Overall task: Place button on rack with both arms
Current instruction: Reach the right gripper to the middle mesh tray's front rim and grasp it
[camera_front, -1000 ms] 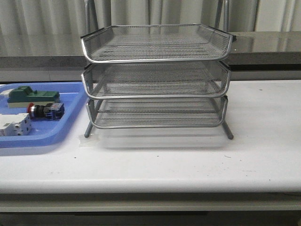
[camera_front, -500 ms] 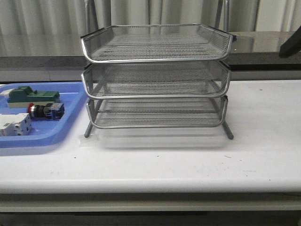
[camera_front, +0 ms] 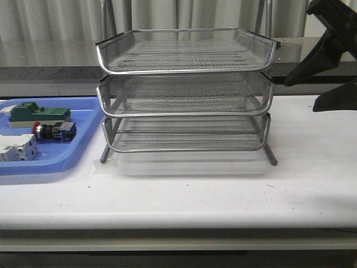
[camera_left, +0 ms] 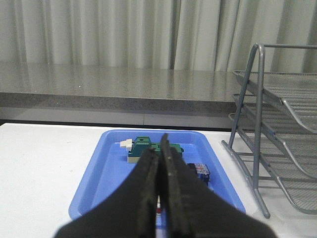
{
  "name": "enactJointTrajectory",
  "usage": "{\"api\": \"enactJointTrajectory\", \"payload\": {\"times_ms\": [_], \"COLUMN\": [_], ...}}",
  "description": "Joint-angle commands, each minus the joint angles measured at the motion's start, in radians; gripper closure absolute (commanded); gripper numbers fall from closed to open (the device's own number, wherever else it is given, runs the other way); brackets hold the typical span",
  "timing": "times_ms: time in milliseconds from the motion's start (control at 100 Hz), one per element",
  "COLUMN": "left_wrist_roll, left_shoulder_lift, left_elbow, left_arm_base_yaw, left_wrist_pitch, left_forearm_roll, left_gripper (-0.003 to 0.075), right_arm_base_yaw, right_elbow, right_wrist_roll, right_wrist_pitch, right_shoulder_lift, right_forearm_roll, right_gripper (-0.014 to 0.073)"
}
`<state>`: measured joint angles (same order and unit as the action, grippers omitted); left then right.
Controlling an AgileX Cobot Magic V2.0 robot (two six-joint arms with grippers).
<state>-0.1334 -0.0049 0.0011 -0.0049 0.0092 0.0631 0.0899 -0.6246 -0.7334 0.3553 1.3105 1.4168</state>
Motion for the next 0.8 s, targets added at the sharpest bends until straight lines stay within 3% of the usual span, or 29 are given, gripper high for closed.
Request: {"api": "enactJointTrajectory", "payload": {"times_ms": [0,290,790], "left_wrist_roll": [-0.009,-0.009,-0.009], "left_shoulder_lift": [-0.031,-0.031,-0.031], "left_elbow": [0.044,0.044,0.044], "left_arm_base_yaw": [-0.001,-0.001,-0.001], "left_wrist_pitch": [-0.081,-0.081,-0.081], "left_forearm_roll": [-0.008,-0.008,-0.008], "left_gripper": [0.0740,0.0740,0.0740], "right_arm_base_yaw": [-0.003,-0.003,-0.003], "right_elbow": [-0.036,-0.042,-0.206], "right_wrist_roll": [-0.157,-0.485,-0.506], "right_wrist_pitch": [0.010,0.132,0.210], "right_shoulder_lift": [0.018,0.150,0.338], "right_forearm_roll": [0.174,0.520,0.521], "right_gripper": [0.0183,0.0183,0.0213]}}
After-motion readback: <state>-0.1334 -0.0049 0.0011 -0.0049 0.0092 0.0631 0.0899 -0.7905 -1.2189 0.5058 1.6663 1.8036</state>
